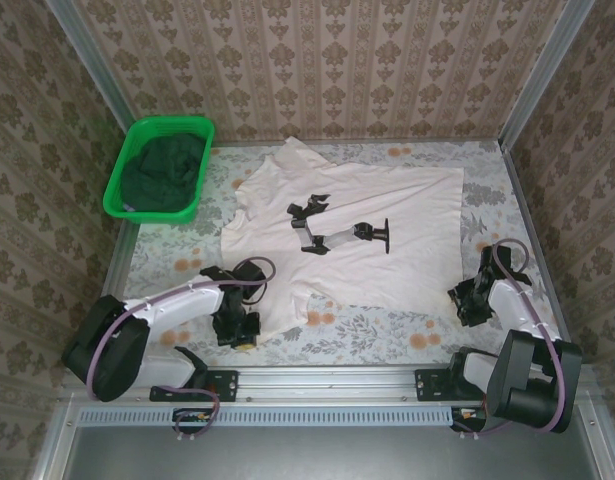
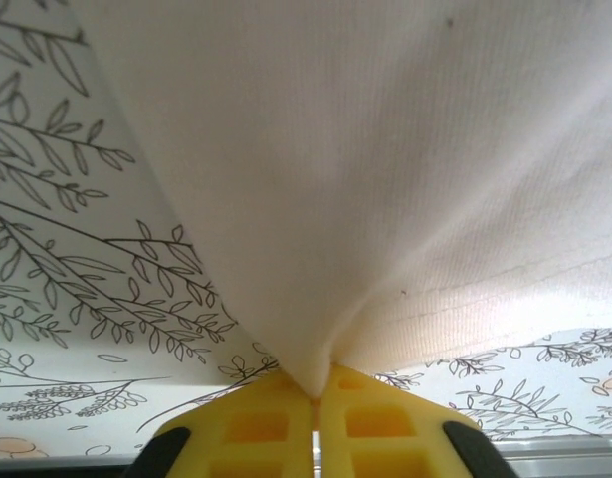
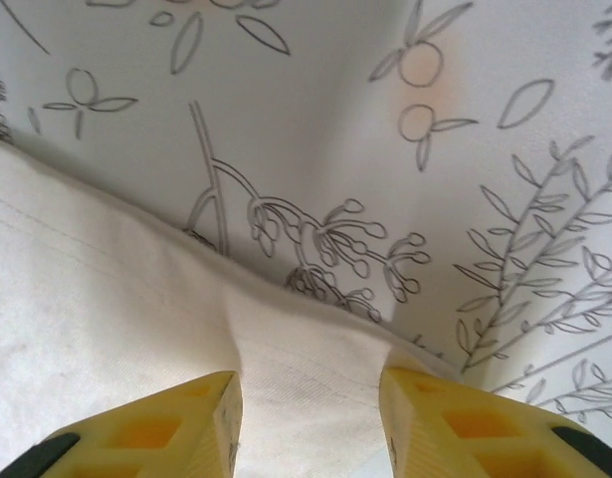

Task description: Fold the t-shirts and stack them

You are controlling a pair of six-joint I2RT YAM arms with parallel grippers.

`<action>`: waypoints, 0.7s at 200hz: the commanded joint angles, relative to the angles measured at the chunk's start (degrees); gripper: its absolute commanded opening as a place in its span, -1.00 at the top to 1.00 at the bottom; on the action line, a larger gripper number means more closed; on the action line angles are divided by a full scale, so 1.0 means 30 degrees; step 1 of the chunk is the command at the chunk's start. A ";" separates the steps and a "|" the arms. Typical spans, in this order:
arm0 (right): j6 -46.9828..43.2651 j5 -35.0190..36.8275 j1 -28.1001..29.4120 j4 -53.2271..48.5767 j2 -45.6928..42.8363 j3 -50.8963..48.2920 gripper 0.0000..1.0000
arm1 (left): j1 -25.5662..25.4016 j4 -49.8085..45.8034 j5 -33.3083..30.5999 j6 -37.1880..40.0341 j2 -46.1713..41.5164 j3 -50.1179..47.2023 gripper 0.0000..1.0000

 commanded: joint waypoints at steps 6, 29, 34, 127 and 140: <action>-0.0202 0.0403 -0.0073 -0.2401 -0.0117 0.0258 0.11 | -0.0060 0.0815 0.0034 0.0427 0.0297 0.0083 1.00; -0.0120 -0.0010 -0.0073 -0.2569 -0.0003 0.0137 0.11 | -0.0060 0.0614 -0.0121 0.0582 0.0198 0.0237 1.00; -0.0068 -0.0076 -0.0055 -0.2564 0.0057 0.0128 0.11 | -0.0060 0.0533 -0.0152 0.0612 0.0201 0.0328 1.00; -0.1166 0.0208 -0.0067 -0.5626 -0.1008 0.2037 0.11 | -0.0034 -0.0214 -0.0504 0.1301 0.0246 0.1062 1.00; -0.0870 0.0414 -0.0045 -0.5835 -0.1398 0.1768 0.13 | -0.0031 -0.0189 -0.0534 0.1365 0.0310 0.1135 1.00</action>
